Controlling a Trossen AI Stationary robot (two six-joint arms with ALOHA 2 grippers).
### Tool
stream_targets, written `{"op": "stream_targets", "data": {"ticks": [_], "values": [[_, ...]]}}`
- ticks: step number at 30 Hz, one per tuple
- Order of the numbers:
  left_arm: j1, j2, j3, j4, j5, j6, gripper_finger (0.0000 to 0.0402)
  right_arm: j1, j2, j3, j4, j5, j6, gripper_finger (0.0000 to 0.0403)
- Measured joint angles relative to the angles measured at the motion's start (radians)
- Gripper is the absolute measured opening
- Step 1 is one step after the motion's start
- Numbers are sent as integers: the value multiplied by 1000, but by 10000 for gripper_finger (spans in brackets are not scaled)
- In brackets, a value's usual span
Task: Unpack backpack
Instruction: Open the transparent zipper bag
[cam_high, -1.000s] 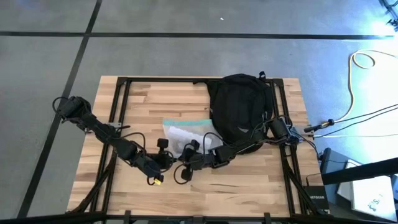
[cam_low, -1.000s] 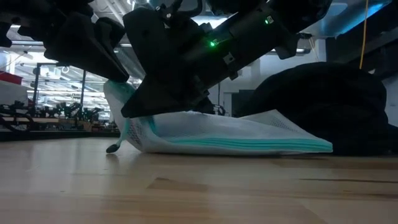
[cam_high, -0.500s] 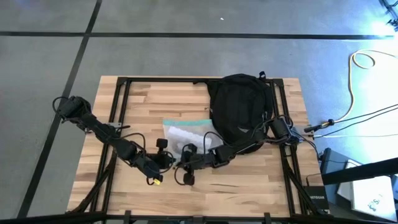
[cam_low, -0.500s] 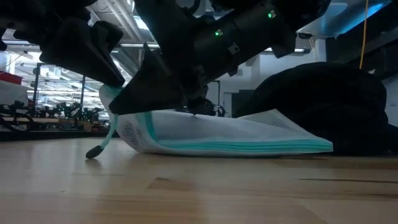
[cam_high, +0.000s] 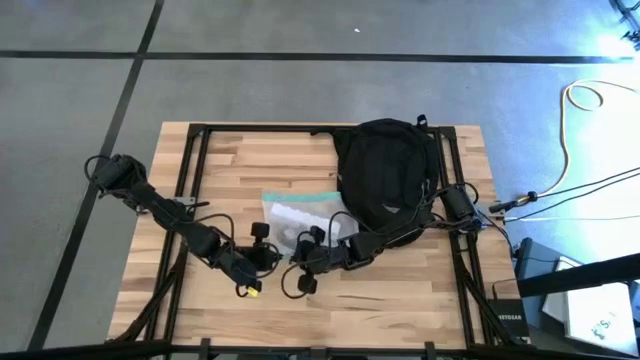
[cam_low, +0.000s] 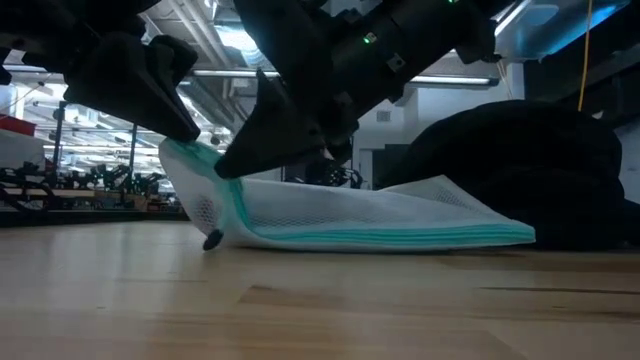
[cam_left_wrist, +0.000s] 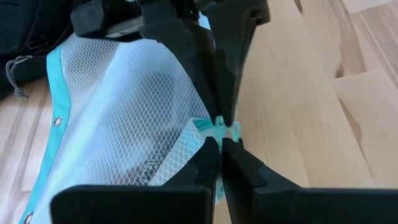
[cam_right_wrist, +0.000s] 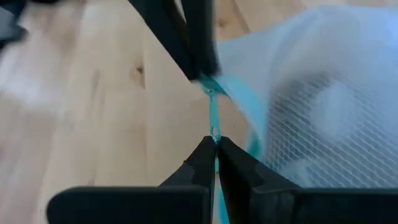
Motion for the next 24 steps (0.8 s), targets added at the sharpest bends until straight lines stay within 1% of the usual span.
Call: {"op": "stream_targets", "data": {"ticks": [8,16,20,24], "values": [[0,0,0,1,9,3,0,18,-42,0,-80,46,24,0],[1,0,-1,-3,14,5,0,35,-83,0,-158,60,28,0],[1,0,-1,-6,14,4,0,39,-83,0,-239,60,72,0],[1,0,-1,-8,14,17,0,39,-83,0,-226,60,81,0]]}}
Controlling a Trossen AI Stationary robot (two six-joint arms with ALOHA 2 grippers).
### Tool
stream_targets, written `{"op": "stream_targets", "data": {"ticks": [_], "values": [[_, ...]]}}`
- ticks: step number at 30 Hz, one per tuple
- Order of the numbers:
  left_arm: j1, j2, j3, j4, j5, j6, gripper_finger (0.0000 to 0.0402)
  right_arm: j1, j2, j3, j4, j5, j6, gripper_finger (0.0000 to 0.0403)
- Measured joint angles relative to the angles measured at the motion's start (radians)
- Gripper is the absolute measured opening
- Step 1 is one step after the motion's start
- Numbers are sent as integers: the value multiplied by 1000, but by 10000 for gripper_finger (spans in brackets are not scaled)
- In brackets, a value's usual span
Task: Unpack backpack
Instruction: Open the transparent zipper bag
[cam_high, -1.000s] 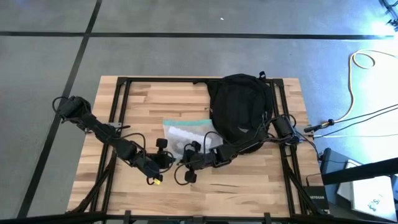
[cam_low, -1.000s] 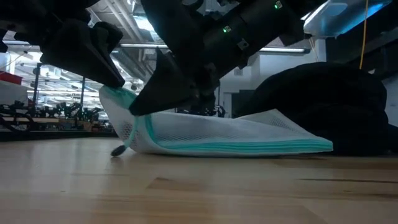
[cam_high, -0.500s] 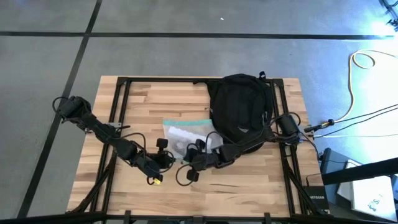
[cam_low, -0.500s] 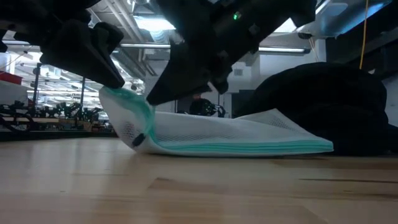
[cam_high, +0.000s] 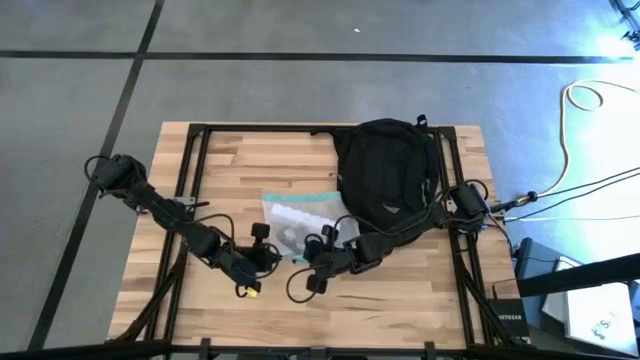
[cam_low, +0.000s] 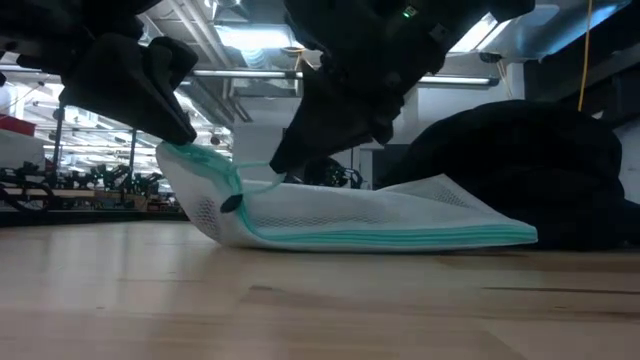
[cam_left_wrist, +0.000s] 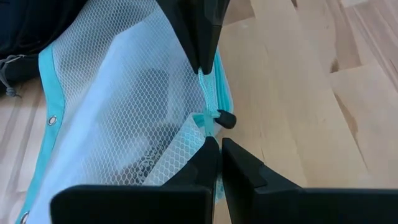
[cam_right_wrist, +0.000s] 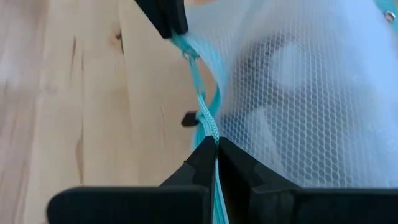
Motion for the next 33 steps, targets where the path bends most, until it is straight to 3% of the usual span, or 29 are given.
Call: {"op": "stream_targets", "data": {"ticks": [8,16,21,25,28,33], "values": [[0,0,0,2,-5,7,0,31,0,0,-86,7,29,0],[0,0,0,1,-6,7,0,47,0,0,-209,158,157,0],[0,0,0,2,-6,7,0,47,1,0,-239,191,181,0],[0,0,0,2,-6,7,0,47,1,0,-163,106,170,1],[0,0,0,2,-6,7,0,54,18,0,-11,31,99,10],[1,0,0,4,-6,9,0,65,62,1,211,-72,-4,58]]}}
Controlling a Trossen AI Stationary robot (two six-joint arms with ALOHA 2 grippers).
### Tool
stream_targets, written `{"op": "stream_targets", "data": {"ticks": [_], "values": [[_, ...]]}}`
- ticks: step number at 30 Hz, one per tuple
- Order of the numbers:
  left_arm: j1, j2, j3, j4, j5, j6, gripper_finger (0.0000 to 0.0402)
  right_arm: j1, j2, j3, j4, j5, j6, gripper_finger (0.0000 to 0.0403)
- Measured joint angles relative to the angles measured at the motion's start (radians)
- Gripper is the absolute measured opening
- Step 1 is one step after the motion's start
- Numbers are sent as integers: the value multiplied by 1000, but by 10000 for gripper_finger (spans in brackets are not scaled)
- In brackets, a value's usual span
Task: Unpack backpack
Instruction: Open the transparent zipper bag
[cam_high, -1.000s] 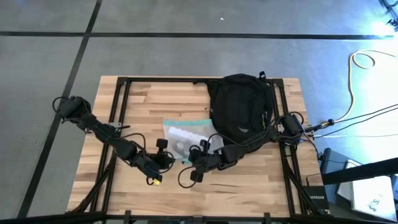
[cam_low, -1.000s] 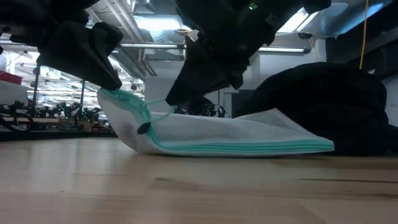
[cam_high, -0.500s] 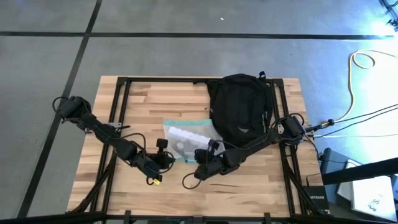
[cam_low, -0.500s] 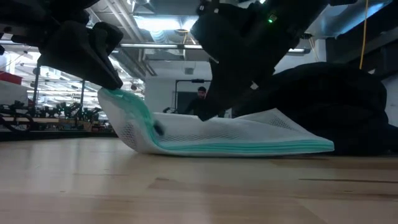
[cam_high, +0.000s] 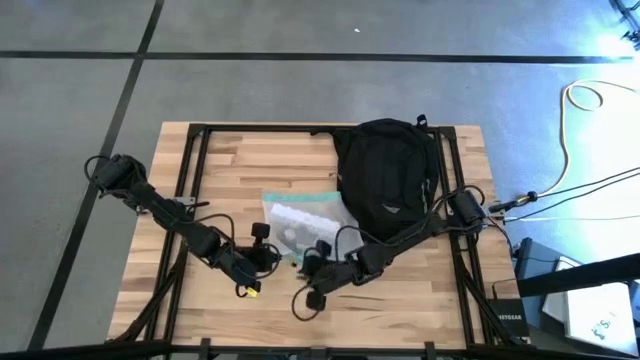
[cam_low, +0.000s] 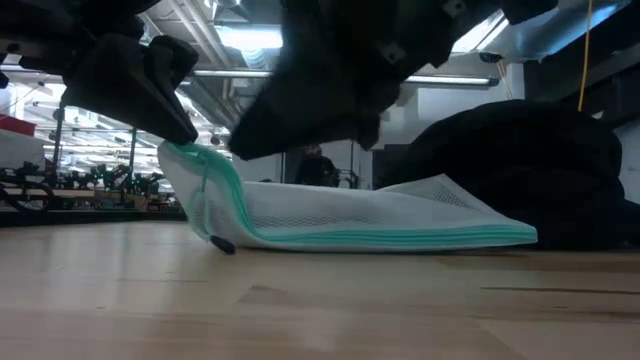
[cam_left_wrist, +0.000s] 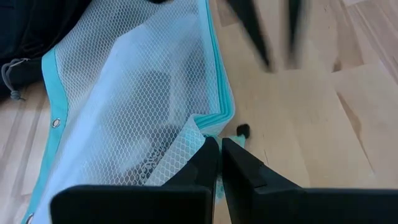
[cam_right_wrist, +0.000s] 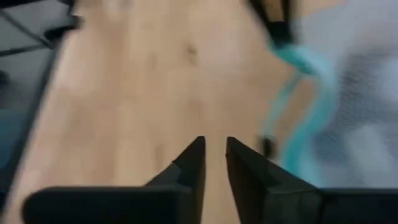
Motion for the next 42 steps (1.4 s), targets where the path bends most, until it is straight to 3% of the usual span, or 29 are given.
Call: {"op": "stream_targets", "data": {"ticks": [9,13,34,42], "values": [[0,0,0,5,-1,0,0,-54,97,1,100,-25,-4,217],[0,0,0,4,-3,0,0,-69,109,3,140,-42,-4,253],[8,1,0,6,-11,2,0,-112,124,3,154,-7,-49,191],[8,1,0,7,-10,3,0,-134,155,5,163,-47,-106,172]]}}
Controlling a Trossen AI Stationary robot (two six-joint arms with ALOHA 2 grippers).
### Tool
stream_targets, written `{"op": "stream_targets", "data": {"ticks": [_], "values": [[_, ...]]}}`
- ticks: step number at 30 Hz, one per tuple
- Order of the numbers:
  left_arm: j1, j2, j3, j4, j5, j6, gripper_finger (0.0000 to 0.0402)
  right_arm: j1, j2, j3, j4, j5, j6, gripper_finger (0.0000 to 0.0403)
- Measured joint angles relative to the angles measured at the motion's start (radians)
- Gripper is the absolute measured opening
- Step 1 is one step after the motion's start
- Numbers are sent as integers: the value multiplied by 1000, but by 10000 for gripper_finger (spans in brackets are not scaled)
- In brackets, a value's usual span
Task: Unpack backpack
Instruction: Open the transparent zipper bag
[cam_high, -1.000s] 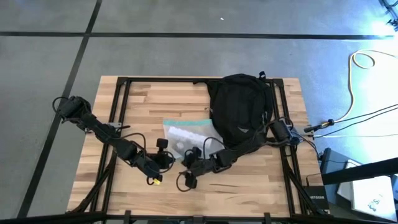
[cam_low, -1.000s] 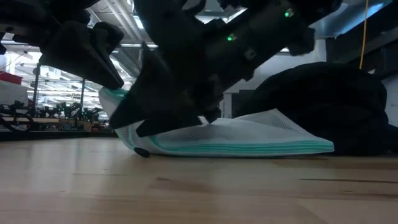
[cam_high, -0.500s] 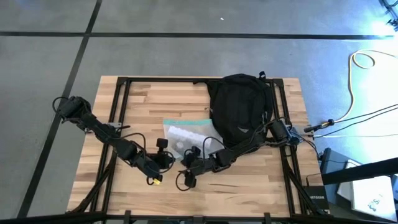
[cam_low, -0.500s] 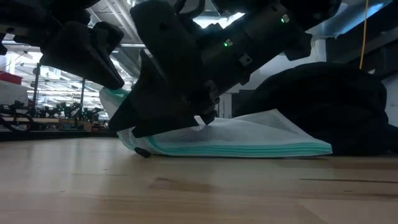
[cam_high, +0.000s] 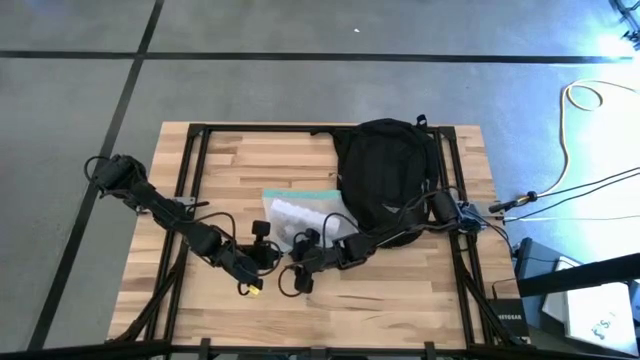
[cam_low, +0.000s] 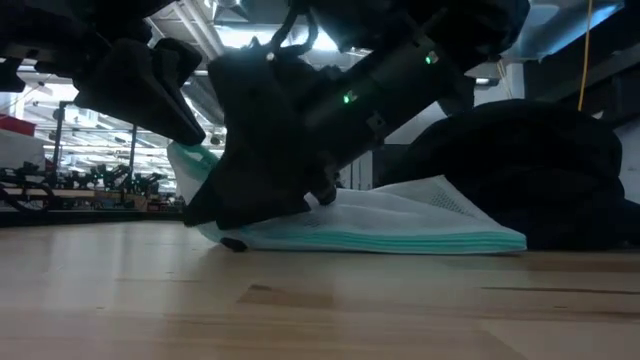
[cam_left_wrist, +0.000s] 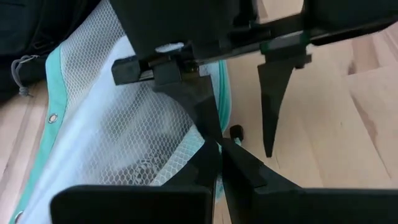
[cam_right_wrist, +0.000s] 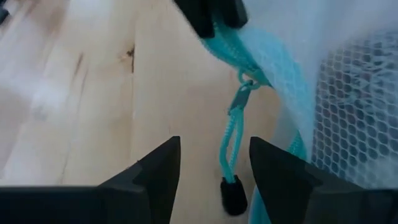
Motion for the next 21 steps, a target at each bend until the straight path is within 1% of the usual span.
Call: {"op": "stream_targets", "data": {"ticks": [3,6,8,10,13,14,18,21], "values": [[0,0,0,0,2,-2,0,-3,13,2,3,-16,-38,152],[0,0,0,1,2,-2,0,-4,14,2,-8,-26,-69,123],[-1,0,0,2,3,-3,0,-5,14,1,-15,-47,-93,99],[-1,0,1,3,3,0,0,-7,14,1,-29,-101,-117,69],[-1,0,1,3,3,0,0,-7,13,3,-70,-118,-124,19],[-1,0,1,3,3,0,0,-6,12,3,-79,-123,-120,11],[-1,0,1,3,3,0,0,-5,12,2,-78,-134,-109,13],[-1,0,1,3,3,0,0,0,-1,1,-90,-162,-110,5]]}}
